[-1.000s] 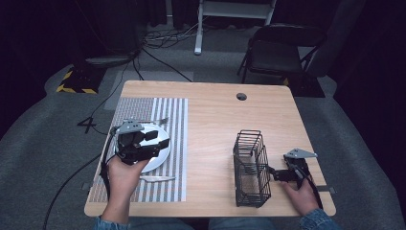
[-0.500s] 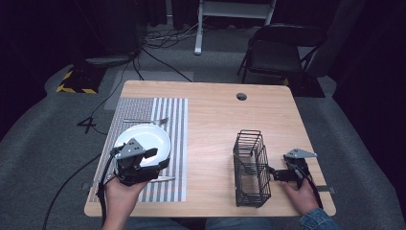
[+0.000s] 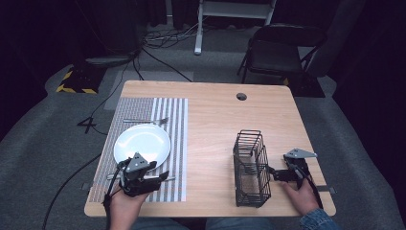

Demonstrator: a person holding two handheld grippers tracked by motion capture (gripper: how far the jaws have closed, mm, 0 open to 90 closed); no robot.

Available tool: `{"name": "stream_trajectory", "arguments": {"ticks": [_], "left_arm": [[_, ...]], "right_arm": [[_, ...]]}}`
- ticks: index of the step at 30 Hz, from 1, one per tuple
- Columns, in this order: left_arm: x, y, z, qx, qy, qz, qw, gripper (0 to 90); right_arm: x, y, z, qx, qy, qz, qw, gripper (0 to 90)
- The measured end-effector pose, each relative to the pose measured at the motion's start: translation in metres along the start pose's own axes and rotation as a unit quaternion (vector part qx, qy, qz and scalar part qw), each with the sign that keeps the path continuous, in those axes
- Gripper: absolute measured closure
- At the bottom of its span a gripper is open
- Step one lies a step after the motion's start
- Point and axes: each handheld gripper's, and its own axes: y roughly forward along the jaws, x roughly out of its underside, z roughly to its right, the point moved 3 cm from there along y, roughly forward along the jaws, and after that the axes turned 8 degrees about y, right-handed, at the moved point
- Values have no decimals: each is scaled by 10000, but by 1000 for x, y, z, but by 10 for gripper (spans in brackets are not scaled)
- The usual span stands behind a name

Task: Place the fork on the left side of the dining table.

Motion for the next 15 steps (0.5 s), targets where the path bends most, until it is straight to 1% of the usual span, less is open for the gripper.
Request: {"name": "stream_trajectory", "arguments": {"ticks": [3,7,8,9,11,12,14,15], "left_arm": [[4,6,3,18,98,-103,9999,404],[8,14,7,129,129,-190,9997,403],[9,17,8,140,174,-254,9994,403],[11,20,10,160,167,-314,9992,402],[14,26,13,271,165,-475,9984,403],[15,28,14,289,188,-529,9980,403],[17,33,17,332,269,-699,9966,403],[18,35,18,347,347,-778,9958,402]], "right_arm": [[0,0,0,1,-1,1,10000,73],[0,0,0,-1,-4,2,10000,75],[0,0,0,-3,-6,3,10000,76],[0,0,0,-5,-8,4,10000,77],[0,0,0,-8,-11,7,10000,79],[0,0,0,-8,-13,7,10000,79],[0,0,0,-14,-14,13,10000,81],[0,0,0,-16,-14,13,10000,82]]}}
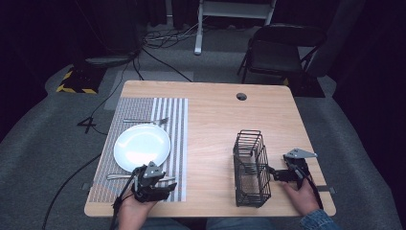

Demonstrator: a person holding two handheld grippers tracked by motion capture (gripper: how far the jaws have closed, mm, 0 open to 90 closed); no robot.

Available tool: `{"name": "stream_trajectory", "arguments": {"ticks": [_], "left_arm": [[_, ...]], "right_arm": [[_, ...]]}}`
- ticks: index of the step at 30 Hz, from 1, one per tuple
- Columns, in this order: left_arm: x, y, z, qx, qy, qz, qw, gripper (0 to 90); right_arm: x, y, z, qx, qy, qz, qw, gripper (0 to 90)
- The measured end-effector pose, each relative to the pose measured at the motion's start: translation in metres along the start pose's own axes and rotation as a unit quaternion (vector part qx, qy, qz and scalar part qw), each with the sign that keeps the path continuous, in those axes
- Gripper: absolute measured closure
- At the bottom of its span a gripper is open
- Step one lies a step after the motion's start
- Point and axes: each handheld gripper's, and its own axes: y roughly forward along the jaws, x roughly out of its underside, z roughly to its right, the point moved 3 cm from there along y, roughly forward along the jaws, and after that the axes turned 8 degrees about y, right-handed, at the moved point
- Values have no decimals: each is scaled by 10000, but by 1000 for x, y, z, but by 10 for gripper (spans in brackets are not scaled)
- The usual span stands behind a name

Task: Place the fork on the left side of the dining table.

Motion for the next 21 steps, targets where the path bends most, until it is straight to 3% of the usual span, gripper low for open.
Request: {"name": "stream_trajectory", "arguments": {"ticks": [10,16,21], "left_arm": [[3,12,8,-140,213,-259,9993,354],[6,21,15,-298,440,-562,9970,331],[7,21,16,-308,428,-483,9974,314]], "right_arm": [[0,0,0,-9,-8,1,10000,86],[0,0,0,-16,-17,5,10000,92],[0,-1,0,-26,-18,5,10000,97]]}}
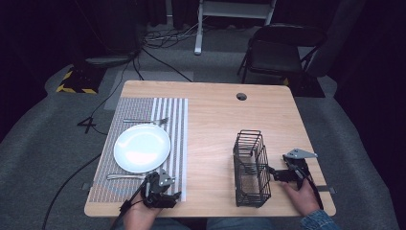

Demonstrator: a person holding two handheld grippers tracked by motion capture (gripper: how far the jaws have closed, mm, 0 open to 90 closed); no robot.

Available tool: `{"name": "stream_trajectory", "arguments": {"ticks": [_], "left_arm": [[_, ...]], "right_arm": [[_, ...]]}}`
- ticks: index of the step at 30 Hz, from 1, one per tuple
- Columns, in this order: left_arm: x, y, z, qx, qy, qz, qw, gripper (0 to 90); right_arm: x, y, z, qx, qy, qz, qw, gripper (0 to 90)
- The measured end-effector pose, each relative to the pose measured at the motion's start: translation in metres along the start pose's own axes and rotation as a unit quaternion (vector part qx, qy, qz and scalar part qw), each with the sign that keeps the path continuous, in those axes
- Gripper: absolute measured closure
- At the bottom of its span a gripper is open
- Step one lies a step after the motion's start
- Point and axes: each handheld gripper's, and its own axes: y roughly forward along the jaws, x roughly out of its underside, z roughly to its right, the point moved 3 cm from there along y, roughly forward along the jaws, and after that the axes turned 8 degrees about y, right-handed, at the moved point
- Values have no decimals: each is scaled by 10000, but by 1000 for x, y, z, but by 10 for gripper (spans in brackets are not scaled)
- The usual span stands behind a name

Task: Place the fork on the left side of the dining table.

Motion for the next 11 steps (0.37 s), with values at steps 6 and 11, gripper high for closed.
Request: {"name": "stream_trajectory", "arguments": {"ticks": [6,11], "left_arm": [[7,3,2,141,106,313,9994,217],[13,3,2,138,144,603,9980,197]], "right_arm": [[0,0,0,2,-4,1,10000,98],[0,0,0,0,-1,-1,10000,98]]}}
